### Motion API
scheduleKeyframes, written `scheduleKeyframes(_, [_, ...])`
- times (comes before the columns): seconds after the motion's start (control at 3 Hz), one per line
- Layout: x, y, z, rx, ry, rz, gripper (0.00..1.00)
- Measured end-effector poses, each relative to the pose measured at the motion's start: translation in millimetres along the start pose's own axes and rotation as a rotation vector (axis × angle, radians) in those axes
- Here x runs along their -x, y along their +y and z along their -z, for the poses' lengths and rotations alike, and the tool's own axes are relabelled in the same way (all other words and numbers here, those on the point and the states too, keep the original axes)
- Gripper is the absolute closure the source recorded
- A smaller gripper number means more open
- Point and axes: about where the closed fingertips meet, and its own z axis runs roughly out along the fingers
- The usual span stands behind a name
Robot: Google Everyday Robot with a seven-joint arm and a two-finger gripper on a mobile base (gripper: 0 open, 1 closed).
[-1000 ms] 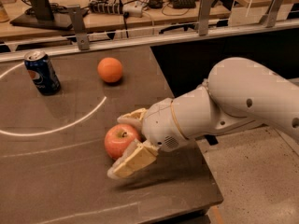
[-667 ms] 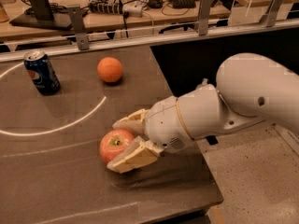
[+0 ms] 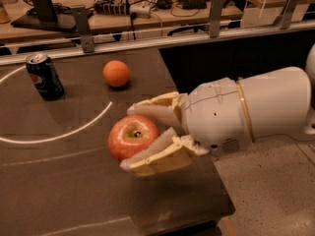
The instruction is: Pick apple
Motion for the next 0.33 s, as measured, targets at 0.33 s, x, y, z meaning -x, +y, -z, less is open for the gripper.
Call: scheduleKeyframes(0.33, [-2.9, -0.2, -4.9, 0.006, 0.008, -0.001, 1.0])
